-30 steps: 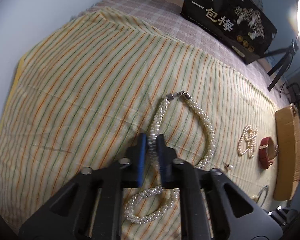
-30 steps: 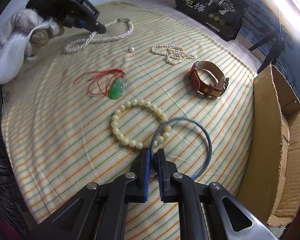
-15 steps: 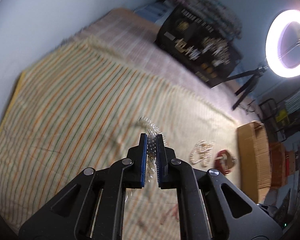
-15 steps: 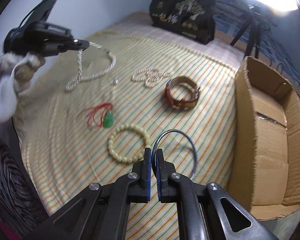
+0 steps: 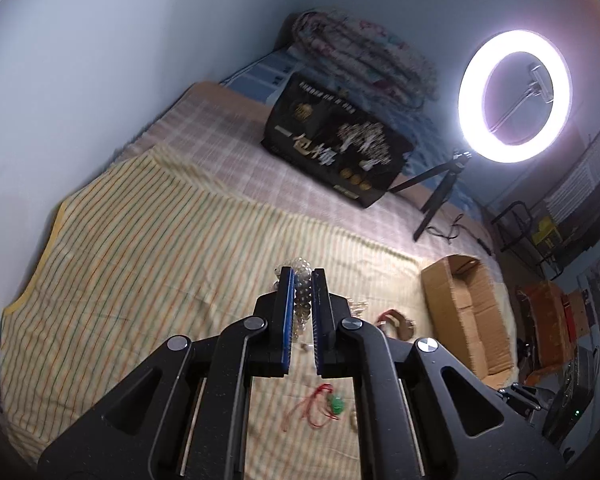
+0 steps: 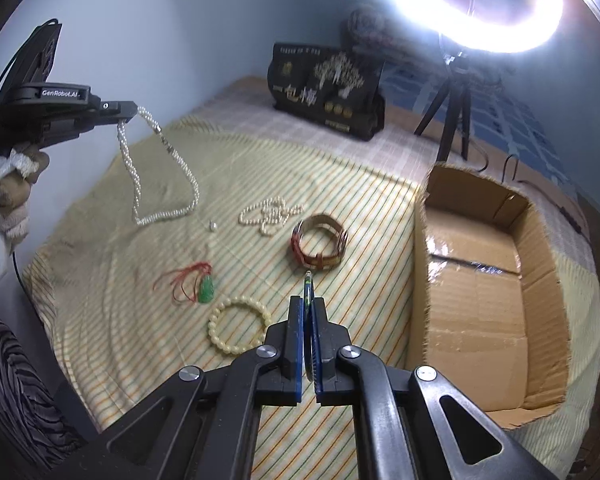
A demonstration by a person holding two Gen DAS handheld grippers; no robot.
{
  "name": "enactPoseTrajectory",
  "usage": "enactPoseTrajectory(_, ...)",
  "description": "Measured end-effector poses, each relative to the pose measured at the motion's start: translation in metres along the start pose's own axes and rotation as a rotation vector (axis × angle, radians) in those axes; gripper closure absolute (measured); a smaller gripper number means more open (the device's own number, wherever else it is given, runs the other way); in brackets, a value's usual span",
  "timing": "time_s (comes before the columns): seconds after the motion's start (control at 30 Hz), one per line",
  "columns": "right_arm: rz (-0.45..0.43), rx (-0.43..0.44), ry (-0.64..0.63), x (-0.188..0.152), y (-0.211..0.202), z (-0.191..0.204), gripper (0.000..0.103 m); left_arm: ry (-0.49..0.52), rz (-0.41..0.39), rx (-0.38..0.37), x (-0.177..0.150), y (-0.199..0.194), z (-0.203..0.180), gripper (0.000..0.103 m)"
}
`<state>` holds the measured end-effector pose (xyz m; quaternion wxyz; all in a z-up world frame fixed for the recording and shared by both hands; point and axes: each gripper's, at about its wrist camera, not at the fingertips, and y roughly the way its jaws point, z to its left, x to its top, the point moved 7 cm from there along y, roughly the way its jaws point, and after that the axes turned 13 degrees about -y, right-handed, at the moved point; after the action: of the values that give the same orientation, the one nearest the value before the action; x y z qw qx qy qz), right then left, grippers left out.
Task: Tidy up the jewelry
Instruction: 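Carry the blue bangle and pearl necklace over the cardboard box with both tools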
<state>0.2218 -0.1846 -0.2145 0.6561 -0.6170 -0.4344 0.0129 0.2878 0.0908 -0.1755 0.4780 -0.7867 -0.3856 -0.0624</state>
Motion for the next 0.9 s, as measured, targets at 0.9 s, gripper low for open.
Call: enactPoseTrajectory(0.9,-0.100,-0.175,0.168,-0.019,-0.091,-0.089,0.102,0.240,-0.003,-0.231,-0.052,-0.049,-0.187,0.097)
